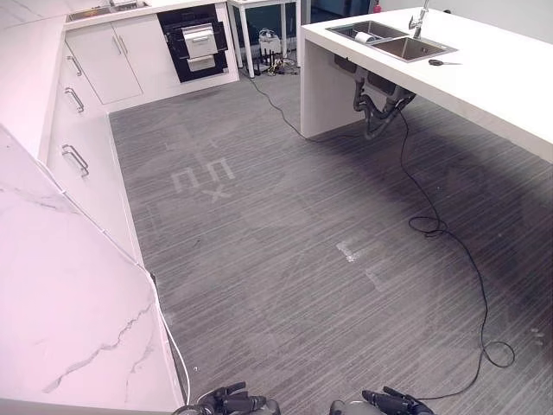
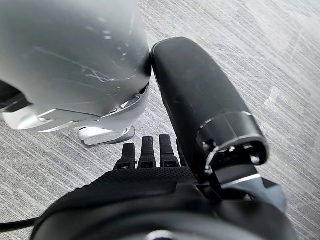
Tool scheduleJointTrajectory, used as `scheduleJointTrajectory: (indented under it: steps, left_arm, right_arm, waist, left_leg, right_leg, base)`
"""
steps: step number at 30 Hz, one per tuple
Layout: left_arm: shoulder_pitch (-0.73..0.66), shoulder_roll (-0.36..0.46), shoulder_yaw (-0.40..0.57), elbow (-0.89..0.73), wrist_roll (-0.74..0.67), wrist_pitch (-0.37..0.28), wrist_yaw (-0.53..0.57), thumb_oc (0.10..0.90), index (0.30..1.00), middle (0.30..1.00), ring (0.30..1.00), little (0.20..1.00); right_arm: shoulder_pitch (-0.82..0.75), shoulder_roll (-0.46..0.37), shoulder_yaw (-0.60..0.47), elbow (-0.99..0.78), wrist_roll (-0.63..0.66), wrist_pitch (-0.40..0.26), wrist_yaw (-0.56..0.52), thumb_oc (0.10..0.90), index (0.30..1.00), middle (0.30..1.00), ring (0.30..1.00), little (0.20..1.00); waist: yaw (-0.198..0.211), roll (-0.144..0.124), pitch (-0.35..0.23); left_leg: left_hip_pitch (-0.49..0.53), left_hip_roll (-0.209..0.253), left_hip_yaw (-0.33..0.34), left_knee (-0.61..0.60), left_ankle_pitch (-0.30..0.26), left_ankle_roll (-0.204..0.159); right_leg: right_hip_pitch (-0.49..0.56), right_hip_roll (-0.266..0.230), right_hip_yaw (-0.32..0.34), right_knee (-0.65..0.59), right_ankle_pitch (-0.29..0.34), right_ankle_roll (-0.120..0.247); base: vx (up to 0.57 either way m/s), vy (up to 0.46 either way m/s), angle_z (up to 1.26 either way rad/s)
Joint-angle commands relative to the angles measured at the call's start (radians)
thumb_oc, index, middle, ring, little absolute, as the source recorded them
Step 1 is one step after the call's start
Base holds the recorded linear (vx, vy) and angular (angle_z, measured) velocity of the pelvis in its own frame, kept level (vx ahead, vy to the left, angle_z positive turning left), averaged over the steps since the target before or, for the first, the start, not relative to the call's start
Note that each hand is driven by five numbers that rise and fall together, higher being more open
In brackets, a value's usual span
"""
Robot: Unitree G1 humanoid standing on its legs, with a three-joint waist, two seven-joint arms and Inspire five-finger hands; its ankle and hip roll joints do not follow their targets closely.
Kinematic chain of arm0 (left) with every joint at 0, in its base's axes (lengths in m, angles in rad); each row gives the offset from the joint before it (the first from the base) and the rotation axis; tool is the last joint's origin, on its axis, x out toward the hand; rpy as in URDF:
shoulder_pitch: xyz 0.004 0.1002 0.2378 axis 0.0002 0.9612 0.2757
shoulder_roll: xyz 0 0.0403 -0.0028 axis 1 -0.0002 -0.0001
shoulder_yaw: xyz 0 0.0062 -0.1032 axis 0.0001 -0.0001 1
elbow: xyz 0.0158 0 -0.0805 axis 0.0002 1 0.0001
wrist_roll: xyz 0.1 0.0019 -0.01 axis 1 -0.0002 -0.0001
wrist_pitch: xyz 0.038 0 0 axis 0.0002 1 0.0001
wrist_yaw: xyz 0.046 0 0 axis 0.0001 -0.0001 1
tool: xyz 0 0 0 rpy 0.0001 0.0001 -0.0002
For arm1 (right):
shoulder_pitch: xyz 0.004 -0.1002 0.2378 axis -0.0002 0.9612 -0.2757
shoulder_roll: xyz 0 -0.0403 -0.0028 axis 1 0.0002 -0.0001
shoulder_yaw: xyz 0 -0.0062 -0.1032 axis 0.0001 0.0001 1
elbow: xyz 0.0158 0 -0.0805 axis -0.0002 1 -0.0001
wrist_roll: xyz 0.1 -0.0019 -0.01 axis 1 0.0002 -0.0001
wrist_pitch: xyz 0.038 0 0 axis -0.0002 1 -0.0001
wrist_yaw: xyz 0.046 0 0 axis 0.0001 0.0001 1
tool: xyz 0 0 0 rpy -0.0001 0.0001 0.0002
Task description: Place the dishes in the dishwasher.
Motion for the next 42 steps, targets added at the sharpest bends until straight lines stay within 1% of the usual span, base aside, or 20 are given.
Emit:
scheduleJointTrajectory:
  steps: [1,8,11,13,15,16,17,19,22,25,30,32,33,34,36,38,39,40,41,42]
  left_arm:
    - [0.002,-0.033,-0.013,-0.028,0.021,-0.029,0.027,0.800,0.900,0.900,0.900,0.900]
    - [-0.023,-0.049,0.000,-0.052,-0.052,-0.022,0.112,0.800,0.900,0.900,0.900,0.900]
    - [-0.023,-0.058,0.022,-0.049,-0.066,-0.037,0.142,0.800,0.900,0.900,0.900,0.900]
    - [-0.023,-0.060,0.047,-0.052,-0.069,-0.045,0.149,0.800,0.900,0.900,0.900,0.900]
    - [-0.025,-0.061,0.065,-0.066,-0.054,-0.047,0.147,0.800,0.900,0.900,0.900,0.900]
    - [-0.025,-0.062,0.069,-0.068,-0.047,-0.048,0.142,0.800,0.900,0.900,0.900,0.900]
    - [-0.023,-0.061,0.073,-0.068,-0.038,-0.049,0.131,0.800,0.900,0.900,0.900,0.900]
    - [-0.002,-0.059,0.078,-0.066,-0.040,-0.043,0.138,0.800,0.900,0.900,0.900,0.900]
    - [0.013,-0.056,0.090,-0.057,-0.029,-0.027,0.146,0.800,0.900,0.900,0.900,0.900]
    - [0.033,-0.050,0.109,-0.033,-0.070,-0.027,0.147,0.800,0.900,0.900,0.900,0.900]
    - [0.048,-0.042,0.163,-0.018,-0.070,-0.039,0.129,0.800,0.900,0.900,0.900,0.900]
    - [0.044,-0.038,0.164,-0.023,-0.063,-0.054,0.118,0.800,0.900,0.900,0.900,0.900]
    - [0.036,-0.036,0.156,-0.032,-0.050,-0.059,0.112,0.800,0.900,0.900,0.900,0.900]
    - [0.016,-0.033,0.124,-0.045,-0.012,-0.064,0.100,0.800,0.900,0.900,0.900,0.900]
    - [-0.002,-0.025,0.088,-0.055,0.009,-0.067,0.097,0.800,0.900,0.900,0.900,0.900]
    - [-0.016,-0.016,0.063,-0.070,0.003,-0.062,0.109,0.800,0.900,0.900,0.900,0.900]
    - [-0.020,-0.013,0.062,-0.075,-0.004,-0.058,0.113,0.800,0.900,0.900,0.900,0.900]
    - [-0.039,-0.009,0.043,-0.087,-0.044,-0.046,0.119,0.800,0.900,0.900,0.900,0.900]
    - [-0.046,-0.009,0.039,-0.091,-0.055,-0.042,0.114,0.800,0.900,0.900,0.900,0.900]
    - [-0.056,-0.010,0.037,-0.101,-0.052,-0.032,0.098,0.800,0.900,0.900,0.900,0.900]
  right_arm:
    - [-0.013,-0.035,0.004,0.023,-0.008,-0.016,0.009,0.800,0.900,0.900,0.900,0.900]
    - [-0.025,-0.041,0.019,0.016,-0.005,-0.030,0.014,0.800,0.900,0.900,0.900,0.900]
    - [-0.033,-0.044,0.034,0.009,-0.030,-0.042,0.017,0.800,0.900,0.900,0.900,0.900]
    - [-0.039,-0.048,0.044,-0.006,-0.034,-0.054,0.015,0.800,0.900,0.900,0.900,0.900]
    - [-0.042,-0.050,0.056,-0.022,-0.014,-0.056,-0.006,0.800,0.900,0.900,0.900,0.900]
    - [-0.043,-0.051,0.058,-0.023,-0.008,-0.054,-0.011,0.800,0.900,0.900,0.900,0.900]
    - [-0.045,-0.055,0.059,-0.022,-0.004,-0.050,-0.014,0.800,0.900,0.900,0.900,0.900]
    - [-0.044,-0.055,0.060,-0.025,-0.015,-0.029,-0.024,0.800,0.900,0.900,0.900,0.900]
    - [-0.041,-0.057,0.064,-0.023,0.013,-0.012,-0.032,0.800,0.900,0.900,0.900,0.900]
    - [-0.033,-0.063,0.059,-0.018,0.040,-0.008,-0.025,0.800,0.900,0.900,0.900,0.900]
    - [-0.021,-0.050,0.037,0.007,0.035,-0.001,-0.050,0.800,0.900,0.900,0.900,0.900]
    - [-0.012,-0.045,0.015,0.020,0.019,-0.005,-0.044,0.800,0.900,0.900,0.900,0.900]
    - [-0.005,-0.043,0.001,0.025,0.000,-0.013,-0.042,0.800,0.900,0.900,0.900,0.900]
    - [-0.003,-0.040,-0.010,0.028,-0.005,-0.030,-0.048,0.800,0.900,0.900,0.900,0.900]
    - [-0.005,-0.033,-0.017,0.019,0.015,-0.034,-0.052,0.800,0.900,0.900,0.900,0.900]
    - [-0.007,-0.025,-0.020,0.004,0.010,-0.032,-0.052,0.800,0.900,0.900,0.900,0.900]
    - [-0.010,-0.024,-0.018,0.001,0.006,-0.033,-0.052,0.800,0.900,0.900,0.900,0.900]
    - [-0.019,-0.026,-0.010,0.002,-0.007,-0.046,-0.045,0.800,0.900,0.900,0.900,0.900]
    - [-0.021,-0.027,-0.004,0.002,-0.006,-0.054,-0.043,0.800,0.900,0.900,0.900,0.900]
    - [-0.021,-0.026,0.008,-0.002,0.006,-0.064,-0.047,0.800,0.900,0.900,0.900,0.900]
  waist:
    - [-0.002,0.031,0.042]
    - [-0.011,0.031,0.056]
    - [-0.006,0.012,0.070]
    - [0.012,-0.029,0.093]
    - [0.029,-0.036,0.128]
    - [0.035,-0.033,0.136]
    - [0.046,-0.025,0.150]
    - [0.080,-0.002,0.174]
    - [0.104,0.013,0.179]
    - [0.106,0.022,0.183]
    - [0.124,-0.017,0.149]
    - [0.128,-0.019,0.125]
    - [0.120,-0.022,0.109]
    - [0.105,-0.024,0.088]
    - [0.095,-0.032,0.076]
    - [0.084,-0.041,0.072]
    - [0.083,-0.028,0.073]
    - [0.074,-0.027,0.082]
    - [0.068,-0.024,0.088]
    - [0.059,-0.001,0.098]
  left_leg:
    - [0.079,0.052,0.055,-0.026,-0.115,-0.042]
    - [0.080,0.076,0.036,-0.026,-0.084,-0.057]
    - [0.121,0.060,0.031,-0.026,-0.065,-0.055]
    - [0.132,0.031,0.043,0.003,0.026,-0.048]
    - [-0.015,0.016,0.014,0.215,0.056,-0.043]
    - [-0.040,0.000,0.009,0.230,0.060,-0.039]
    - [-0.073,-0.020,0.005,0.214,0.082,-0.039]
    - [-0.150,-0.037,0.008,0.055,0.205,-0.062]
    - [-0.210,-0.028,0.010,-0.026,0.280,-0.079]
    - [-0.266,0.008,0.051,-0.026,0.250,-0.091]
    - [-0.216,-0.035,0.055,-0.026,0.126,-0.029]
    - [-0.190,-0.038,0.065,-0.026,0.094,0.002]
    - [-0.163,-0.049,0.062,-0.026,0.064,0.019]
    - [-0.134,-0.067,0.064,-0.026,0.023,0.047]
    - [-0.116,-0.093,0.073,-0.026,-0.011,0.079]
    - [-0.076,-0.127,0.068,-0.026,-0.064,0.111]
    - [-0.079,-0.108,0.074,-0.026,-0.051,0.115]
    - [-0.039,-0.133,0.057,-0.026,-0.088,0.137]
    - [-0.025,-0.136,0.049,-0.026,-0.093,0.142]
    - [-0.008,-0.118,0.032,-0.026,-0.075,0.141]
  right_leg:
    - [0.053,0.003,0.004,-0.049,-0.090,0.044]
    - [0.046,0.039,0.015,-0.049,-0.097,0.009]
    - [0.051,0.043,0.036,-0.049,-0.094,-0.010]
    - [0.064,0.021,0.056,-0.049,-0.085,-0.026]
    - [0.079,0.040,0.065,-0.049,-0.076,-0.046]
    - [0.086,0.049,0.070,-0.049,-0.077,-0.049]
    - [0.102,0.067,0.075,-0.049,-0.083,-0.051]
    - [0.158,0.124,0.084,-0.049,-0.111,-0.061]
    - [0.196,0.155,0.083,-0.049,-0.132,-0.070]
    - [0.260,0.172,0.068,-0.049,-0.185,-0.076]
    - [0.339,0.157,0.107,-0.049,-0.233,-0.047]
    - [0.360,0.167,0.113,-0.049,-0.221,-0.035]
    - [0.380,0.166,0.112,-0.049,-0.185,-0.019]
    - [0.386,0.164,0.121,0.001,-0.065,0.025]
    - [0.324,0.166,0.142,0.183,0.086,0.092]
    - [0.222,0.150,0.145,0.398,0.173,0.152]
    - [0.182,0.159,0.133,0.431,0.201,0.149]
    - [0.085,0.104,0.103,0.516,0.143,0.137]
    - [0.049,0.093,0.088,0.513,0.113,0.121]
    - [-0.020,0.097,0.051,0.464,0.085,0.076]
  base:
    - [0.01,-0.104,-0.05]
    - [0.01,-0.146,0.00]
    - [0.09,-0.149,0.02]
    - [0.14,-0.229,-0.11]
    - [0.09,-0.202,-0.11]
    - [0.17,-0.097,0.15]
    - [0.38,-0.017,0.16]
    - [0.56,0.018,0.06]
    - [0.37,0.034,-0.23]
    - [0.52,0.132,-0.25]
    - [0.36,0.177,-0.25]
    - [0.35,0.203,-0.51]
    - [0.59,0.329,-0.54]
    - [0.56,0.345,-0.44]
    - [0.36,0.245,-0.29]
    - [0.25,0.173,-0.18]
    - [0.30,0.203,-0.01]
    - [0.22,0.130,0.25]
    - [0.31,0.116,0.20]
    - [0.23,-0.030,0.27]
